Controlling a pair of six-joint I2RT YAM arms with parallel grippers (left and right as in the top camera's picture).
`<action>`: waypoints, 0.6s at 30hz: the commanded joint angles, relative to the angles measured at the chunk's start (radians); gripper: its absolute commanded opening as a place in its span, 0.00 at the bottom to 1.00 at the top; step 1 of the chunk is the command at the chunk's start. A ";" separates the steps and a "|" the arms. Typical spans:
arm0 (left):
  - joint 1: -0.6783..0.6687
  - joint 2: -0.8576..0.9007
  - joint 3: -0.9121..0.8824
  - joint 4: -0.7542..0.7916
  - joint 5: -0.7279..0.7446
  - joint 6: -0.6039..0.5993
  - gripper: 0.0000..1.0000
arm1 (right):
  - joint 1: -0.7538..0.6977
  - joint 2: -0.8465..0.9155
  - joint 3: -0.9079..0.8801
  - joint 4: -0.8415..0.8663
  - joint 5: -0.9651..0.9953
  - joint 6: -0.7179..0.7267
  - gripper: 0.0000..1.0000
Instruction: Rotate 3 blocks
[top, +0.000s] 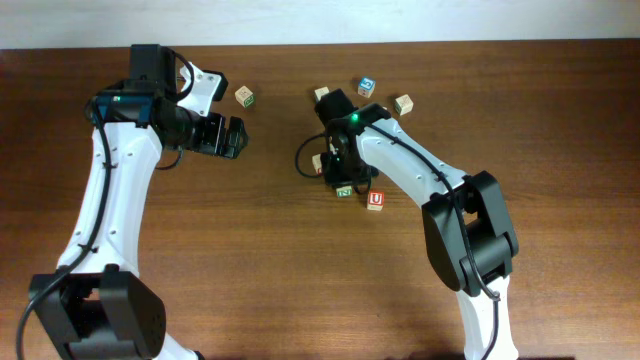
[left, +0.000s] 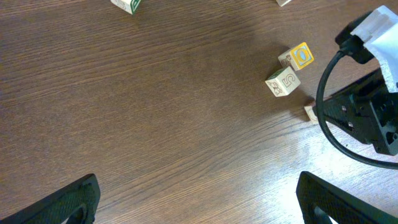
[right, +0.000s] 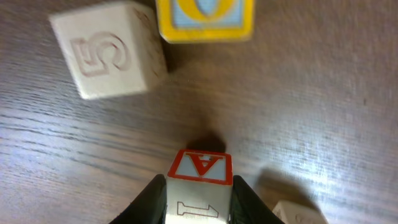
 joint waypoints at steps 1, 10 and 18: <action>0.003 -0.001 0.021 -0.002 0.014 0.002 0.99 | -0.005 0.014 0.022 -0.040 0.019 0.115 0.41; 0.003 -0.001 0.021 -0.002 0.014 0.002 0.99 | -0.048 0.014 0.021 -0.135 0.019 0.162 0.41; 0.003 -0.001 0.021 -0.002 0.014 0.002 0.99 | -0.050 0.014 0.022 -0.109 0.027 0.098 0.41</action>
